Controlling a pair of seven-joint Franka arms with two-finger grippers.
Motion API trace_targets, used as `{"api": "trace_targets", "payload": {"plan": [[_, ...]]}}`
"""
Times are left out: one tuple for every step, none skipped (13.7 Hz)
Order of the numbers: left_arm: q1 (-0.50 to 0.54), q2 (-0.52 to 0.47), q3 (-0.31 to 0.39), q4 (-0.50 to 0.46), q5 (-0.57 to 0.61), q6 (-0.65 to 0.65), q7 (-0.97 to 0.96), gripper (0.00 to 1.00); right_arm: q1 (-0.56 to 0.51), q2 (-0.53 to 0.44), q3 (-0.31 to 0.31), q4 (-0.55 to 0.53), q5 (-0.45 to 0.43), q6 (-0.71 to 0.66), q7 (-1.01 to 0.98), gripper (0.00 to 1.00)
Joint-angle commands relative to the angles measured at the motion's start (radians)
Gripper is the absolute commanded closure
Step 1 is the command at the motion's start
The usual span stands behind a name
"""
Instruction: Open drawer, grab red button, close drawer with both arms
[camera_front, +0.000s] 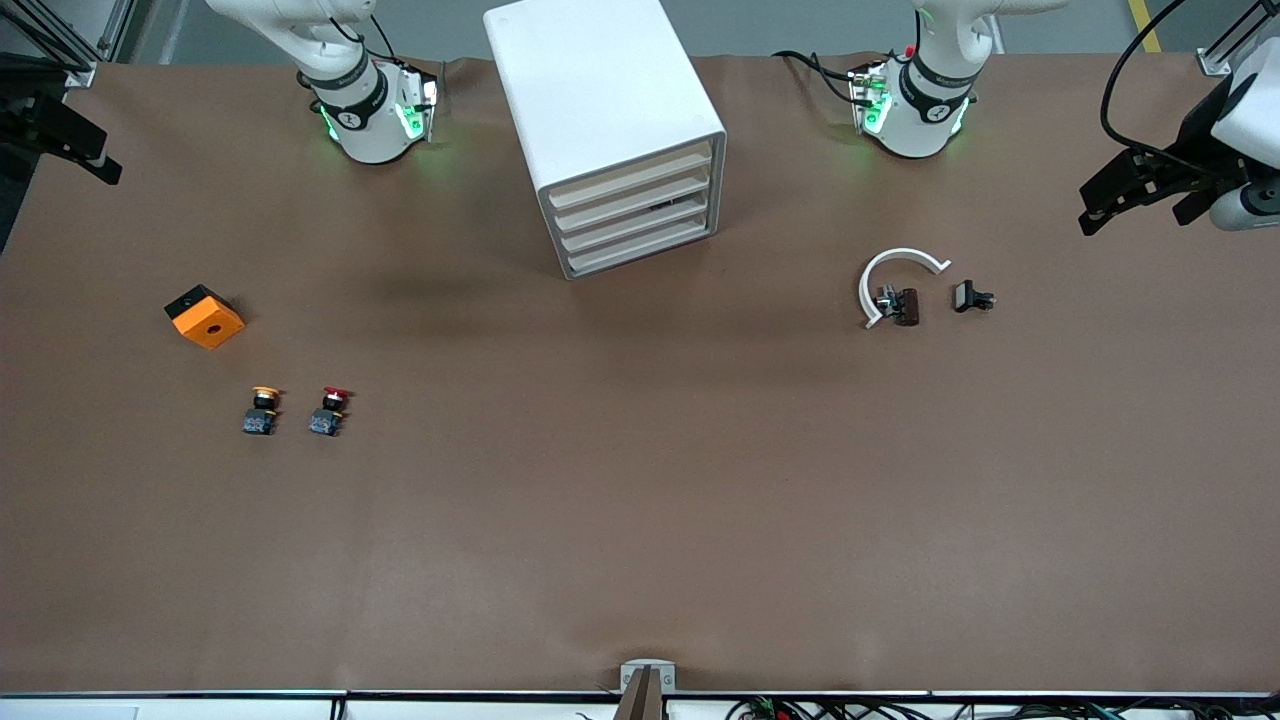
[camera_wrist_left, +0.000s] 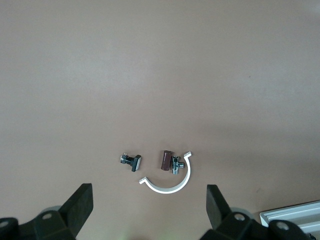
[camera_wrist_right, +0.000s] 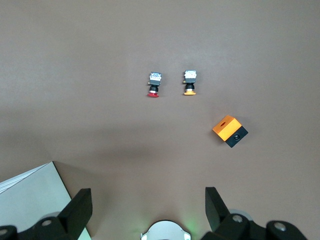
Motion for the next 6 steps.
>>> {"api": "trace_targets", "payload": {"plan": [[0.003, 0.018, 0.0, 0.042, -0.029, -0.025, 0.024, 0.0, -0.001, -0.022, -0.002, -0.005, 0.013, 0.012, 0.013, 0.0], [0.003, 0.018, 0.0, 0.044, -0.035, -0.025, 0.023, 0.0, -0.001, -0.022, -0.002, -0.005, 0.013, 0.017, 0.011, 0.0], [0.002, 0.018, 0.0, 0.047, -0.04, -0.025, 0.021, 0.0, -0.001, -0.023, -0.002, -0.005, 0.013, 0.017, 0.011, 0.0], [-0.001, 0.018, 0.0, 0.048, -0.04, -0.027, 0.021, 0.0, -0.001, -0.023, -0.002, -0.005, 0.013, 0.015, 0.011, 0.0], [-0.001, 0.018, 0.0, 0.048, -0.04, -0.031, 0.021, 0.0, -0.001, -0.025, -0.002, -0.005, 0.013, 0.014, 0.011, 0.0], [-0.001, 0.018, 0.0, 0.048, -0.04, -0.031, 0.02, 0.0, -0.002, -0.026, -0.002, -0.006, 0.013, 0.014, 0.011, 0.0]]}}
